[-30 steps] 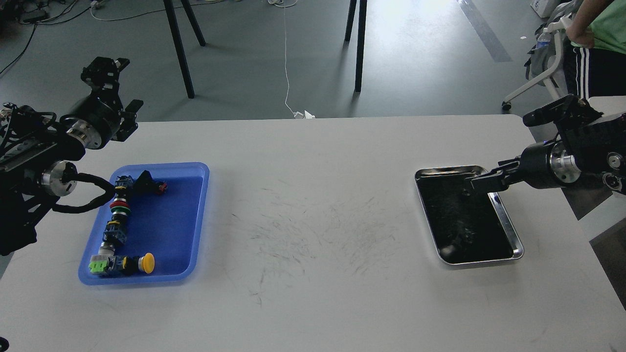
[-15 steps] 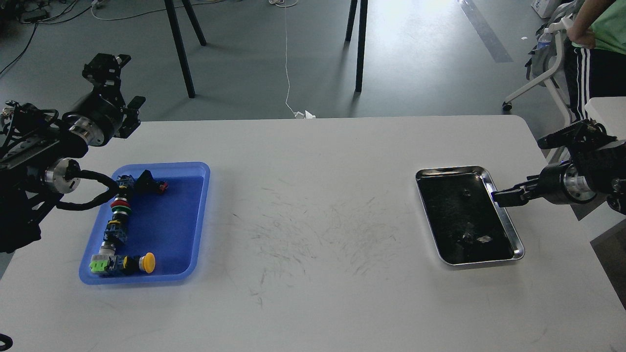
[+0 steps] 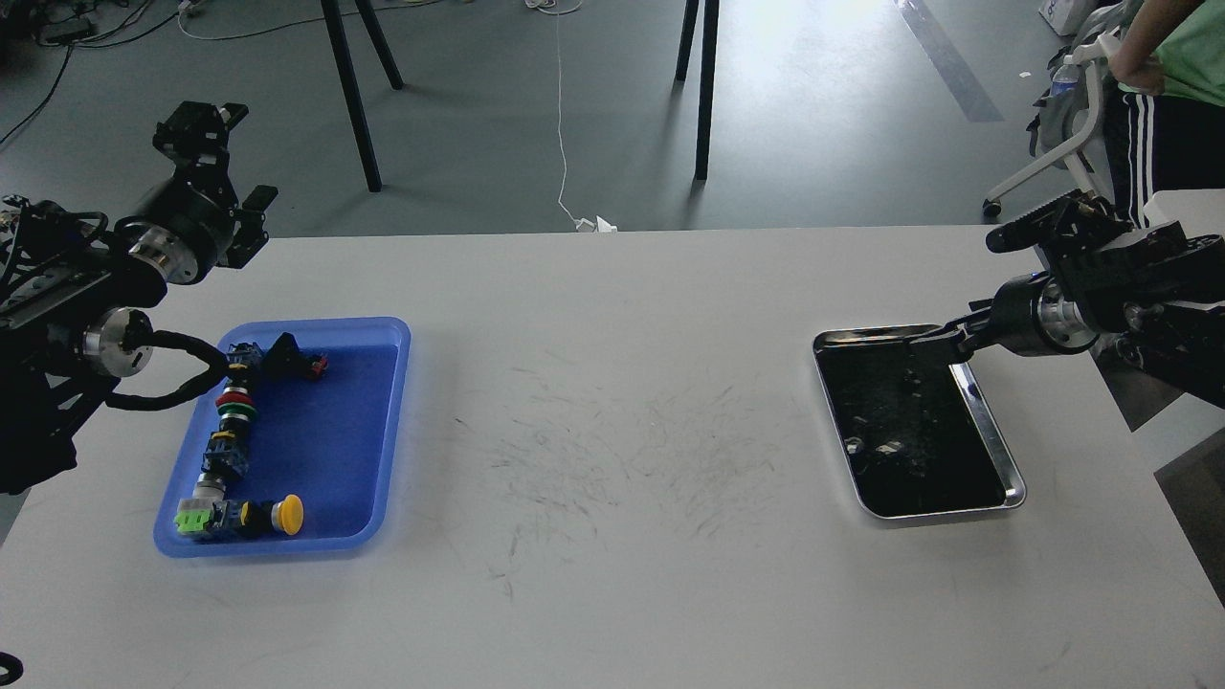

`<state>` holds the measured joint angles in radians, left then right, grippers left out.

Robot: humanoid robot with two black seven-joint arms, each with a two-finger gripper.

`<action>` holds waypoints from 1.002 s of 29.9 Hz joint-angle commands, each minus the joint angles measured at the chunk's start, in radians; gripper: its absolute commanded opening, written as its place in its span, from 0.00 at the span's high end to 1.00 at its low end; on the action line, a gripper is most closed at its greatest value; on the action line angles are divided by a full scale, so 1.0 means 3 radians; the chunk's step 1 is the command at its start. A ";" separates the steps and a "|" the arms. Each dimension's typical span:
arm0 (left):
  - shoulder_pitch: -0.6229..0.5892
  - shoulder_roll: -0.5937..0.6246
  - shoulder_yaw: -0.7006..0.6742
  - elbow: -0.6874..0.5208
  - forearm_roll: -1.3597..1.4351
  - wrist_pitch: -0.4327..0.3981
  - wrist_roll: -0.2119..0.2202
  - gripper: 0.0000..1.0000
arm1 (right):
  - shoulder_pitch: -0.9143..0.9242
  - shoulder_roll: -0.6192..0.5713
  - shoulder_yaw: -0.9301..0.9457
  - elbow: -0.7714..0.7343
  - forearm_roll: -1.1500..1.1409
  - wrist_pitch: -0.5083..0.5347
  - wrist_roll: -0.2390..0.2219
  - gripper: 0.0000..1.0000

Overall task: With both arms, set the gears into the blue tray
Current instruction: 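Lower the right gripper into the metal tray toward the black part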

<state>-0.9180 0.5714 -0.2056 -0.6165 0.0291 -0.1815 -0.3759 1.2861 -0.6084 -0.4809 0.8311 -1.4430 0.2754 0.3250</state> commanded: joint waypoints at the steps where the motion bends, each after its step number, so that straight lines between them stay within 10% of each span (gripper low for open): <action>1: -0.0003 0.0008 0.0005 0.0000 0.0005 -0.0004 0.0000 0.02 | -0.0022 0.0003 -0.0100 -0.0025 -0.0007 -0.0018 0.0001 0.02; 30: -0.0003 0.0089 -0.0041 0.0000 -0.0010 0.0042 -0.0102 0.02 | -0.0288 0.0284 -0.0110 -0.0239 -0.0022 -0.0284 -0.0004 0.05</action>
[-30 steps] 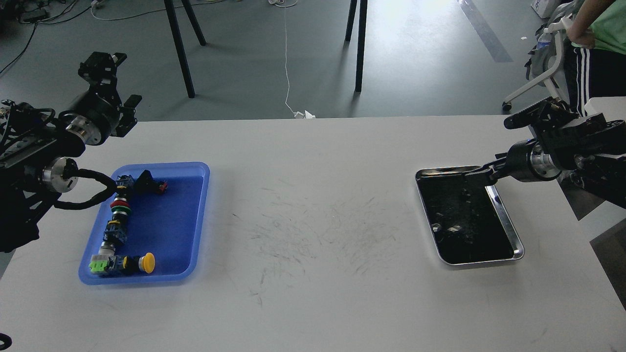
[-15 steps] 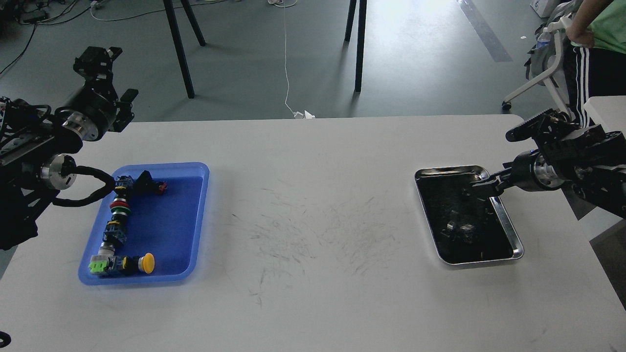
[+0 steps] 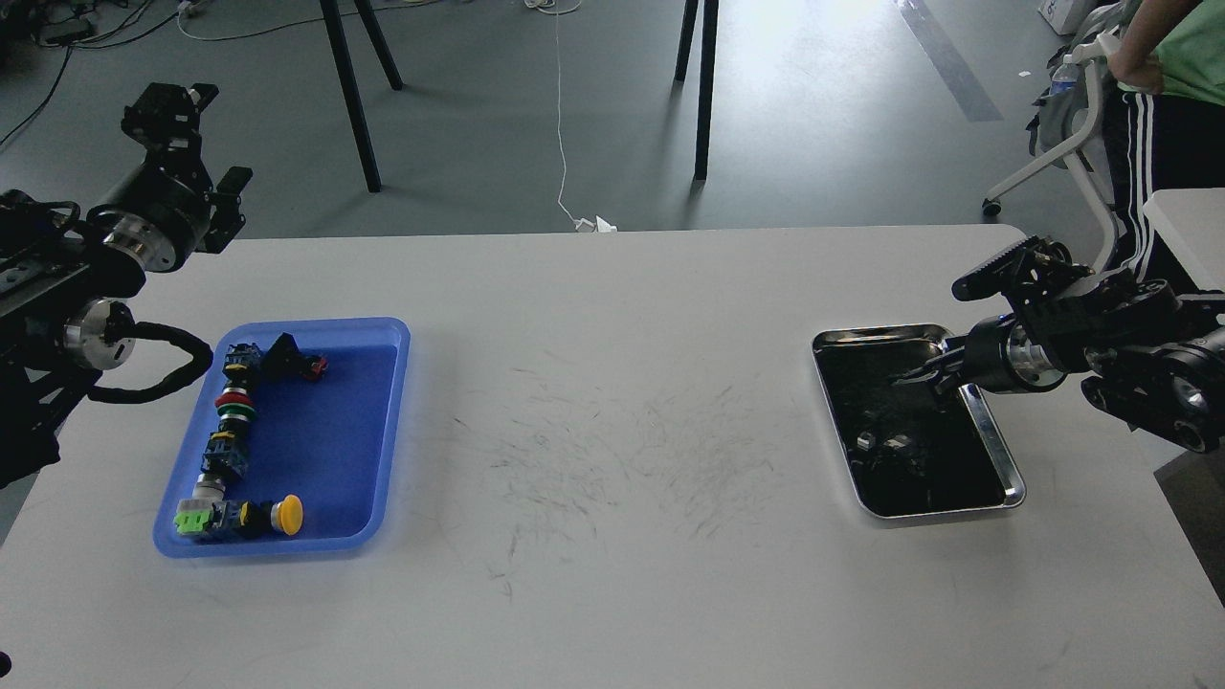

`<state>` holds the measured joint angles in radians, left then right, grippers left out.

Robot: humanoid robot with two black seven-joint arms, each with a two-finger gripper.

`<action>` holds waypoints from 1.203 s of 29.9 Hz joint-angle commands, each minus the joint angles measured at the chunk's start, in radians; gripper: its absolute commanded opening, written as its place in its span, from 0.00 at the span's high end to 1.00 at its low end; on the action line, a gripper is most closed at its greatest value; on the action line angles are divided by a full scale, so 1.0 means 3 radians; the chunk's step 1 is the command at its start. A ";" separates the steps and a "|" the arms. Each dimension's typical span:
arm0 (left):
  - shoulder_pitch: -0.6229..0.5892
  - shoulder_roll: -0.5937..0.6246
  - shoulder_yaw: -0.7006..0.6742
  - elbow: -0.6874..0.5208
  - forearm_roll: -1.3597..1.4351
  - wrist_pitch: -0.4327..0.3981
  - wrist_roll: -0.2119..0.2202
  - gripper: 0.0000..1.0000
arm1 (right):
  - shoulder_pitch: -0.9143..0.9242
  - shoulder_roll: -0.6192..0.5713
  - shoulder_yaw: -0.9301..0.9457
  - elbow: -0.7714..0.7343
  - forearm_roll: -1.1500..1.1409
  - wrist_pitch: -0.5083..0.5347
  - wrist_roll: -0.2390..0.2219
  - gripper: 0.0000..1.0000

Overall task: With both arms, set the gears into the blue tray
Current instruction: 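Close the right gripper on the small black gear in the tray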

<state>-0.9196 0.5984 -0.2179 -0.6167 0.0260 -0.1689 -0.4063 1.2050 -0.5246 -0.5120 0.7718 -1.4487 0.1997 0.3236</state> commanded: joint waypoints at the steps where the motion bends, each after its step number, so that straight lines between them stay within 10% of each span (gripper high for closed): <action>1: 0.0003 0.0000 0.0000 0.0000 0.0000 0.0001 -0.0001 0.02 | -0.0033 0.0010 -0.0001 -0.0072 -0.0003 -0.0057 0.0000 0.06; 36: 0.0013 0.0030 -0.0036 0.0000 0.0000 0.0026 -0.0026 0.02 | -0.0197 0.0174 -0.0027 -0.0282 -0.0003 -0.0195 0.0005 0.45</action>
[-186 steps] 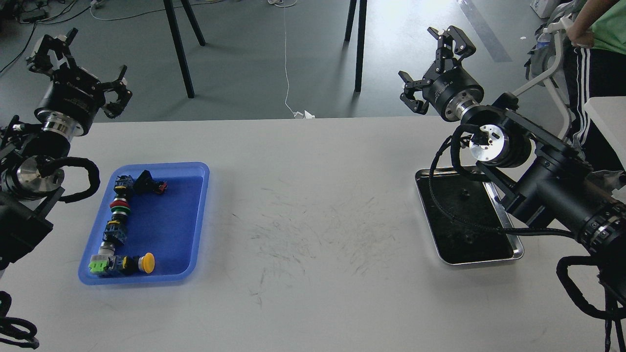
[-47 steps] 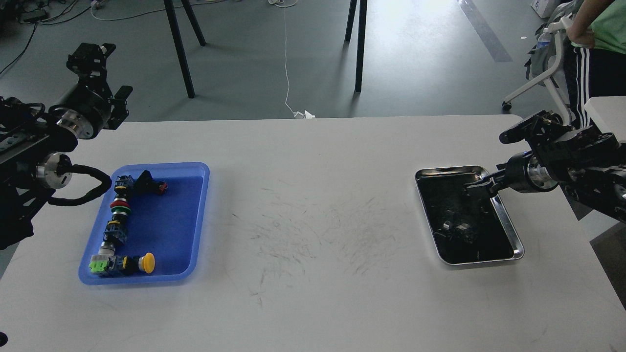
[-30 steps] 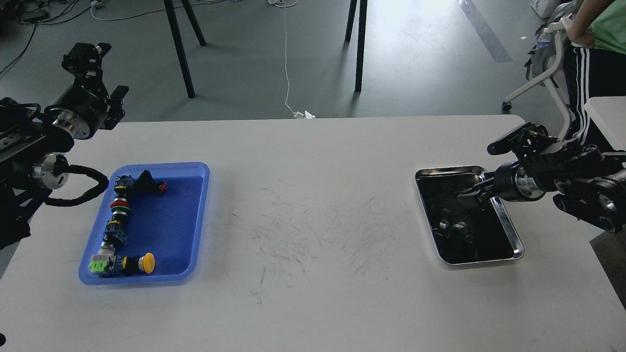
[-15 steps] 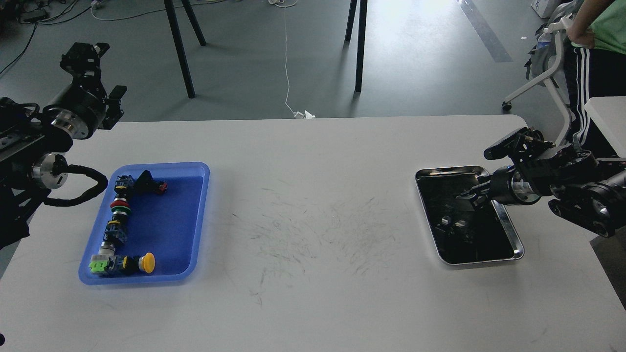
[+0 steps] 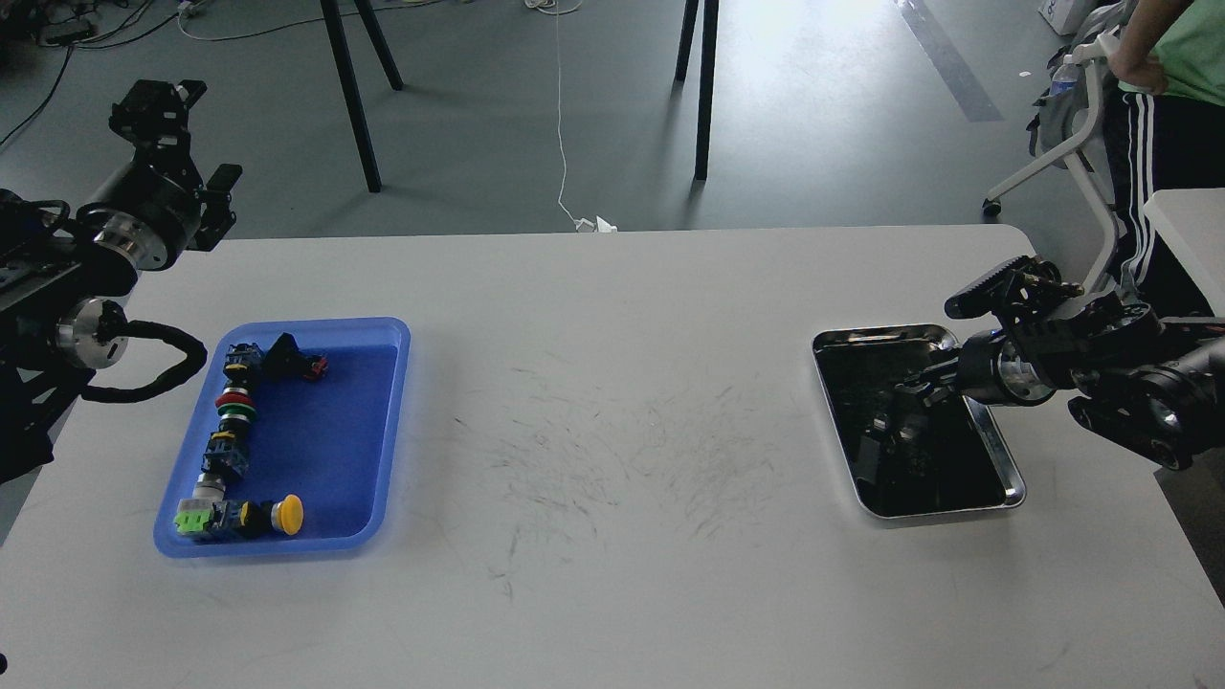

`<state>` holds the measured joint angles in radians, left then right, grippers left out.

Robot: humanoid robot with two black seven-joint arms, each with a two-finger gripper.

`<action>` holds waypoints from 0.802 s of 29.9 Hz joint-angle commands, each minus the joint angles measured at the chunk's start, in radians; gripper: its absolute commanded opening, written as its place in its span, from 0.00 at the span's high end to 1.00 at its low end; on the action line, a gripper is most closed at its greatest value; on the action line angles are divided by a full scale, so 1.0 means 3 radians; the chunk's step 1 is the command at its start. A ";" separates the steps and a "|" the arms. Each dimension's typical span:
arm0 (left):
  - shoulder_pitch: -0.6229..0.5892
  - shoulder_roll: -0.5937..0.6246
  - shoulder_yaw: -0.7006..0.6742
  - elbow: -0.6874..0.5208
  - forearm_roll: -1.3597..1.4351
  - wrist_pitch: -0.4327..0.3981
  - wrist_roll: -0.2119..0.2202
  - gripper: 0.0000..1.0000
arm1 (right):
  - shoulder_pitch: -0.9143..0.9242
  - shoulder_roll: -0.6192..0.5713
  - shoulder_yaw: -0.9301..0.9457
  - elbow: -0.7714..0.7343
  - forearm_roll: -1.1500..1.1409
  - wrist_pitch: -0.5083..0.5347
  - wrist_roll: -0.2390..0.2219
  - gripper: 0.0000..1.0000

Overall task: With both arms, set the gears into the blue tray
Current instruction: 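Close the right gripper on the small black gear in the tray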

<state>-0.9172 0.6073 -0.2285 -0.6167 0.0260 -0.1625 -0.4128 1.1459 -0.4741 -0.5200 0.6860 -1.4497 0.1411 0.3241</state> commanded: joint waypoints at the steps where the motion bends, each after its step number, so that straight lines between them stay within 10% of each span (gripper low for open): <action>1: 0.0000 0.0000 0.0000 0.0000 0.0000 0.0000 -0.0010 0.02 | 0.0000 0.0006 0.0000 -0.0001 0.0000 0.0000 0.0004 0.47; 24: 0.0020 0.0006 0.0000 0.0000 0.0000 0.0005 -0.0010 0.02 | 0.0051 0.0021 -0.0015 0.0060 -0.0005 0.0031 0.0009 0.86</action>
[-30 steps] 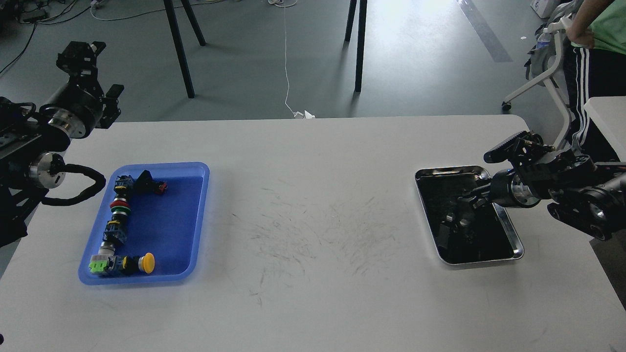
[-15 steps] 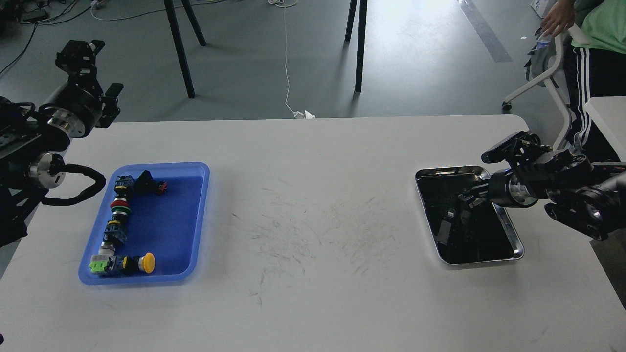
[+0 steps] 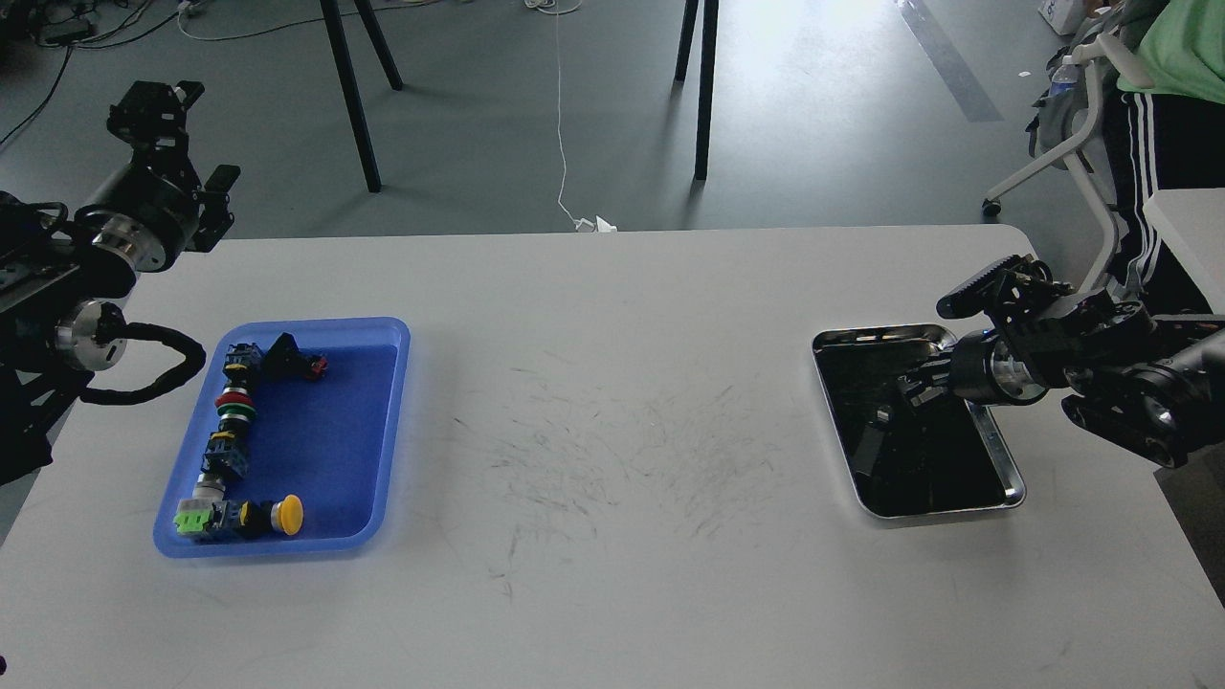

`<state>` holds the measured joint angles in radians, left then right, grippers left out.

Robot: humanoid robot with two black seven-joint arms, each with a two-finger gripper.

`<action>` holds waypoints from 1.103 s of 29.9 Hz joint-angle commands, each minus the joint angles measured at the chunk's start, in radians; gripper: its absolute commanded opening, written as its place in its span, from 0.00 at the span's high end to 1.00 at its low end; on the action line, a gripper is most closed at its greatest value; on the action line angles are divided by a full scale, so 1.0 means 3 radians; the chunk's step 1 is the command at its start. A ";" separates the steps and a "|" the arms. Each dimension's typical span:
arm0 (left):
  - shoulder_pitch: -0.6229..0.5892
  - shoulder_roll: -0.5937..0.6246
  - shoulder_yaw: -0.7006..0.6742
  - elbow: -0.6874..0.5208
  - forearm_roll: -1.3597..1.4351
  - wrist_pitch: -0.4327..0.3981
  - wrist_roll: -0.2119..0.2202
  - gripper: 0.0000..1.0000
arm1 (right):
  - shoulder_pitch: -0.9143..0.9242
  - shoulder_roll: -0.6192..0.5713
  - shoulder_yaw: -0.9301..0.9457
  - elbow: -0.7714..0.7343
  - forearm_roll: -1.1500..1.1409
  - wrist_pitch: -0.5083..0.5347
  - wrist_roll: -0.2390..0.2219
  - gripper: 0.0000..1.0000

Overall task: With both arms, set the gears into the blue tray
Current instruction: 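Close the right gripper on the small black gear in the tray, then lift the black gear and carry it toward the table centre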

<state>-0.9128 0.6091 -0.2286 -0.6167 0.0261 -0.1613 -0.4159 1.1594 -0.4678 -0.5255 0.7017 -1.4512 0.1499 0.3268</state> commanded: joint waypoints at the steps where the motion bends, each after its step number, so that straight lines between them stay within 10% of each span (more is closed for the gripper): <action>1: 0.0005 0.0000 0.0000 0.0000 0.0000 0.0001 0.0000 0.02 | 0.0011 0.0000 0.0003 0.0008 -0.0005 -0.0004 0.0000 0.86; 33: 0.0016 0.0260 0.0000 -0.0041 0.0000 -0.0009 -0.0005 0.02 | 0.0093 0.0955 0.1501 0.0223 0.0067 -0.0689 -0.0118 0.90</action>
<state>-0.9081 0.6819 -0.2286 -0.6288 0.0261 -0.1644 -0.4173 1.1994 -0.2292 -0.0846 0.7478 -1.4315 -0.0218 0.2905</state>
